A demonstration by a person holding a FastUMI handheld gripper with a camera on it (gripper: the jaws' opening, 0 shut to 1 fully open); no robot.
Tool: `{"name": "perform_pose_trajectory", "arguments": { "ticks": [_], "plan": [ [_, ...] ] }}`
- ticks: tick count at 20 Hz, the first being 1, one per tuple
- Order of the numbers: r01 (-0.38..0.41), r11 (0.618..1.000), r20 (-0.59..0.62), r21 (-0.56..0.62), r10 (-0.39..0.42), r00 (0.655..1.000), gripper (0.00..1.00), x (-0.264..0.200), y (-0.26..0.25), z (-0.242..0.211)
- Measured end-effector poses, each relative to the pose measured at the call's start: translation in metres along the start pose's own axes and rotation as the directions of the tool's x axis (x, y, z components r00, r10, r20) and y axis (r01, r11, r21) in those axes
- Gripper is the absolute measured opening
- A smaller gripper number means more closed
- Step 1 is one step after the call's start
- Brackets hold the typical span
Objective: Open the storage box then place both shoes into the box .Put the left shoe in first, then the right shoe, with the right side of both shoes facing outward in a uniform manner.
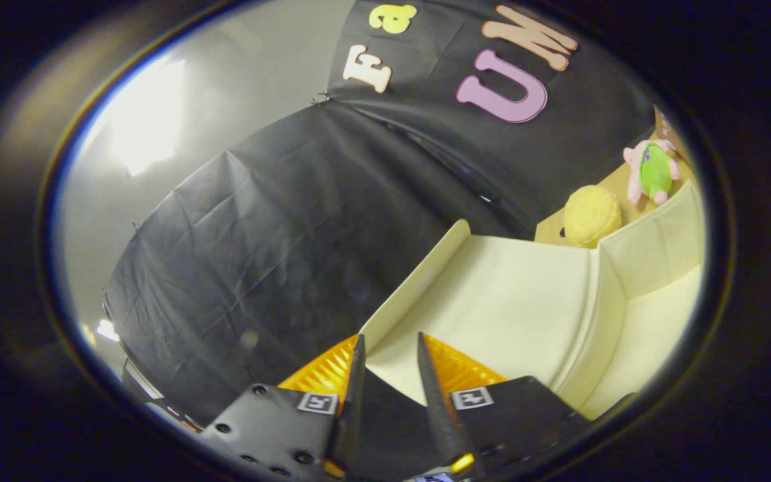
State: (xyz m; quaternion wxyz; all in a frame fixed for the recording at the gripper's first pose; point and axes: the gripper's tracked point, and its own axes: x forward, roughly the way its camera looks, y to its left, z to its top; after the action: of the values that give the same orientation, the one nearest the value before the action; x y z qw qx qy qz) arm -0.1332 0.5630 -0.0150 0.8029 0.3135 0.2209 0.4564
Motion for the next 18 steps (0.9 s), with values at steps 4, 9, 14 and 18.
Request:
{"name": "perform_pose_trajectory", "arguments": {
  "ticks": [4, 9, 14, 18],
  "plan": [
    [0.1, 0.991, 0.06, -0.091, -0.094, 0.994, 0.78, -0.032, -0.023, 0.038],
    [0.314, 0.884, 0.204, -0.345, -0.256, 0.945, 0.98, -0.106, -0.046, 0.137],
    [0.587, 0.552, 0.396, -0.592, -0.436, 0.808, 1.0, -0.209, -0.051, 0.253],
    [0.682, 0.35, 0.338, -0.642, -0.67, 0.661, 1.0, -0.295, -0.103, 0.246]
  ]
}}
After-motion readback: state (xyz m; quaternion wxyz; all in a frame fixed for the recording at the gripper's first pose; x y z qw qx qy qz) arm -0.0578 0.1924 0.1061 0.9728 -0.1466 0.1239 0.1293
